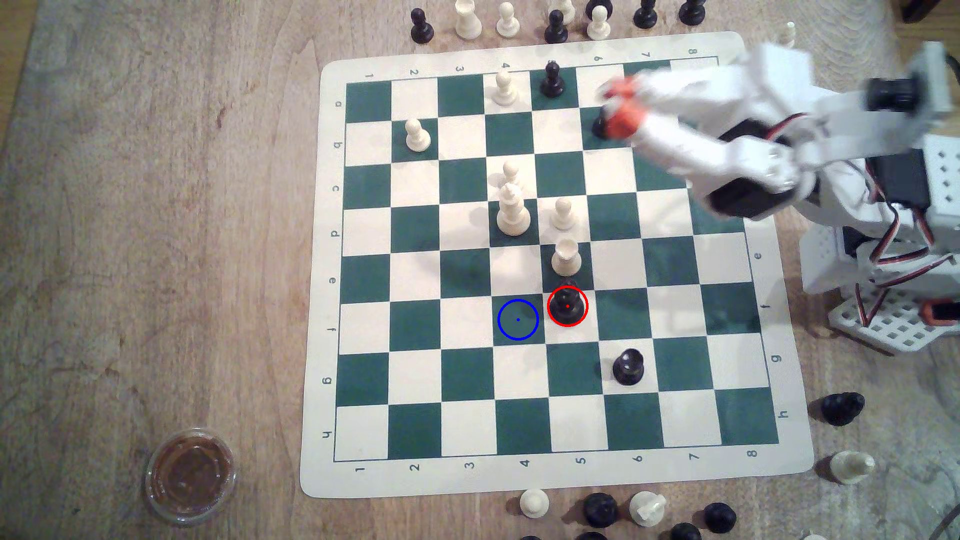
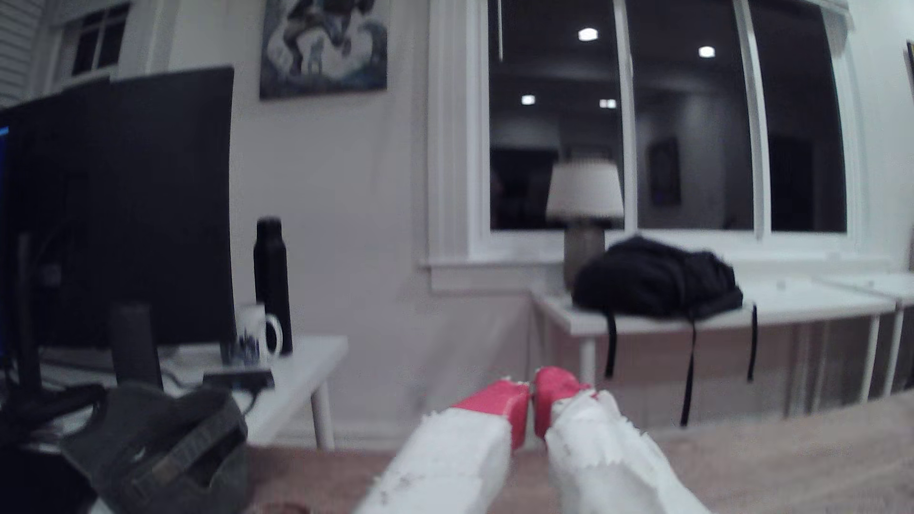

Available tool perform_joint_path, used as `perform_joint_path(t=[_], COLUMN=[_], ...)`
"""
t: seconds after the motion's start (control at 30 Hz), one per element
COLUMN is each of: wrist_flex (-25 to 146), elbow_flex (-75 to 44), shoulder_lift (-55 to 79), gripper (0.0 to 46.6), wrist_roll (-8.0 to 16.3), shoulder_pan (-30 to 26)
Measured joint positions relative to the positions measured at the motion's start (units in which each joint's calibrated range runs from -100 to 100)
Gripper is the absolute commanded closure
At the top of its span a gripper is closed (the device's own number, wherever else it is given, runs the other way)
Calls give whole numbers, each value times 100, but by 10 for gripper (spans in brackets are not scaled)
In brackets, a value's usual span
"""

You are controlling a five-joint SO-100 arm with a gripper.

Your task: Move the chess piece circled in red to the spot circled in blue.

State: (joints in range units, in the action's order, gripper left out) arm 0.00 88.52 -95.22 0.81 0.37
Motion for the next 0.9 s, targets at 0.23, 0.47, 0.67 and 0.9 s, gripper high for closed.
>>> perform_joint_path(t=[0.23,0.47,0.67,0.9], wrist_flex=[3434,5291,6223,6534], elbow_flex=[-1274,-1563,-1681,-2214], shoulder_lift=[-8,25,293,1458], gripper=[464,464,461,377], wrist_roll=[29,-20,39,239], shoulder_pan=[22,-74,-479,-996])
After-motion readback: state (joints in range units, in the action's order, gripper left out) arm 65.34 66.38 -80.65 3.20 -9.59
